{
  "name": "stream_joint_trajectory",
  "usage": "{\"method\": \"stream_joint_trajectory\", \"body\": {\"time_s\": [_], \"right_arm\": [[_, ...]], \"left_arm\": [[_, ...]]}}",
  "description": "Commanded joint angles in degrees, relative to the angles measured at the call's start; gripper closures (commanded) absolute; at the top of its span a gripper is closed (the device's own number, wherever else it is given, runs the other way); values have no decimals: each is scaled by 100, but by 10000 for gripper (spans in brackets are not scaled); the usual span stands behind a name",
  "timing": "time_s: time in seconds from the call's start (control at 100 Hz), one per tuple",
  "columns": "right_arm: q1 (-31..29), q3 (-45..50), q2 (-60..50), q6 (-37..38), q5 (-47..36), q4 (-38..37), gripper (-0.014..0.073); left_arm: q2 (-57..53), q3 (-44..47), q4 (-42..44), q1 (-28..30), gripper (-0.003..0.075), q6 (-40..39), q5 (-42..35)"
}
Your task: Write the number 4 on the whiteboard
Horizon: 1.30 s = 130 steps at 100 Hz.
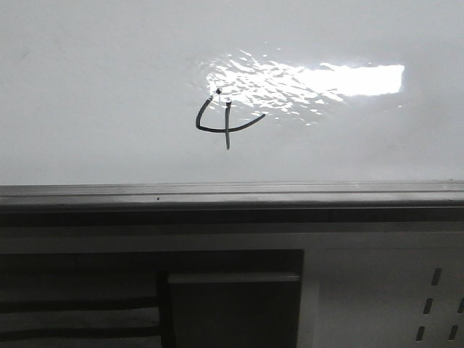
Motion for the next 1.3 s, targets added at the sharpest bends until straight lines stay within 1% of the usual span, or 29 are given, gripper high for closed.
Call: {"method": "stream_joint_trajectory", "body": {"time_s": [0.0,0.07,0.1,0.18,0.22,0.3,0.35,0.39,0.47,0.5,1.18,1.23,1.29], "right_arm": [[-29,-141,39,13,-378,-95,666],[-29,-141,39,13,-378,-95,666],[-29,-141,39,13,-378,-95,666],[-29,-141,39,13,-378,-95,666],[-29,-141,39,13,-378,-95,666],[-29,-141,39,13,-368,-95,666],[-29,-141,39,13,-355,-95,666],[-29,-141,39,13,-355,-95,666],[-29,-141,41,13,-349,-95,666],[-29,-141,41,13,-349,-95,666],[-29,-141,41,13,-365,-95,666],[-17,-60,-96,13,-418,-95,666],[-185,89,-326,13,-527,-109,666]], "left_arm": [[-167,180,18,20,741,-43,-612],[-380,408,270,31,741,-234,-756],[-494,480,599,31,741,-522,-799],[-732,653,1798,31,741,-1700,-939],[-778,762,2064,31,741,-1997,-1102],[-755,1104,2087,31,741,-1998,-1585],[-755,1336,2071,31,741,-1998,-2029],[-755,1275,2064,31,741,-1998,-1701],[-755,1299,2050,31,741,-1998,-1702],[-755,1299,2050,31,741,-1998,-1585],[-755,1288,2050,31,741,-1998,-1585],[-755,1288,2050,31,741,-1998,-1585],[-755,1288,2050,31,741,-1998,-1585]]}}
